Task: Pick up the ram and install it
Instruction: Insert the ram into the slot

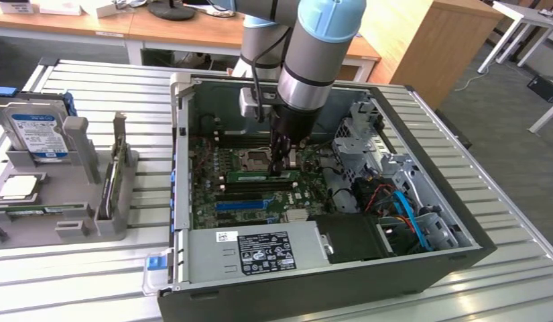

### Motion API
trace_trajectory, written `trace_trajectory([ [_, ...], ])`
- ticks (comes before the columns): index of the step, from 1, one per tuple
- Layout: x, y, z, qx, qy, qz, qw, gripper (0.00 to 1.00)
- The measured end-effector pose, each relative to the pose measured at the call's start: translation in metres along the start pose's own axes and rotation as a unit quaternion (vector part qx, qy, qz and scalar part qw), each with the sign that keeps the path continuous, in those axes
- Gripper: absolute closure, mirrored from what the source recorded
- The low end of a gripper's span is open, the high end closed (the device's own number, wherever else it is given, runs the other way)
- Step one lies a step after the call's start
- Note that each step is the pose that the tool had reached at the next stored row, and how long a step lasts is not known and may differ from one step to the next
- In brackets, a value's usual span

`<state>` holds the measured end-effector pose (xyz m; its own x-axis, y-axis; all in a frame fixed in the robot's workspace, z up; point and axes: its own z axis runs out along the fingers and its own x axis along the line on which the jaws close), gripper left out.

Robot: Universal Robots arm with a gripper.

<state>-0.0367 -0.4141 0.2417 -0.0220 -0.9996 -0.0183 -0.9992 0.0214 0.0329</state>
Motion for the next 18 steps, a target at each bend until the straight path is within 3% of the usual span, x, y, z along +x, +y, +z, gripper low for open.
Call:
trace_trajectory([
  [18, 0.0001, 0.0, 0.0014, 0.0, 0.0001, 0.0, 1.0, 0.88],
])
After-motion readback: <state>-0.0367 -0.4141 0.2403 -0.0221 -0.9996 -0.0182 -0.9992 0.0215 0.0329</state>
